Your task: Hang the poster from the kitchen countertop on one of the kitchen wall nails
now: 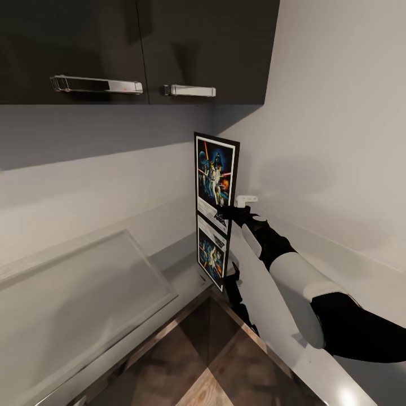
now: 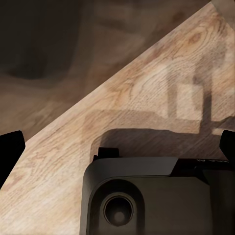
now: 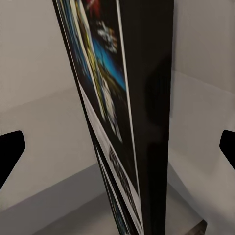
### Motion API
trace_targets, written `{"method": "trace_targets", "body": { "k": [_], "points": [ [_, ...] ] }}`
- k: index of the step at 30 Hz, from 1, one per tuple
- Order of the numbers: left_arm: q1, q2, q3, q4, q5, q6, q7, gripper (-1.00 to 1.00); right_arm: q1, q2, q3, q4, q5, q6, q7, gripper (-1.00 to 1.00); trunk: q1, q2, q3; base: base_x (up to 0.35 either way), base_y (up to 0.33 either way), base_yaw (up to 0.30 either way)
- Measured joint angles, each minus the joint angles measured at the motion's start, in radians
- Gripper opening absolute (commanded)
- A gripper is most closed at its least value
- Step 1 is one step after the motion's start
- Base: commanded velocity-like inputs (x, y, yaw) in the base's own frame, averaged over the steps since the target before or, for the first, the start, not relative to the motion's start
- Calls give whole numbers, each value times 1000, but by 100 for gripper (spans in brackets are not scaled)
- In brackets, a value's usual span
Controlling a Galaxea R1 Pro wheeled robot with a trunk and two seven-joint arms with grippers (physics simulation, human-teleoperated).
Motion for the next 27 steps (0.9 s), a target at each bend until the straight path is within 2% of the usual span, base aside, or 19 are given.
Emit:
{"method": "trace_targets", "body": {
  "k": [27],
  "points": [
    [0,0,0,0,0,0,0,100,0,0,-2,11,-2,-5,0,100,0,0,-4,0,0,0]
  ]
}}
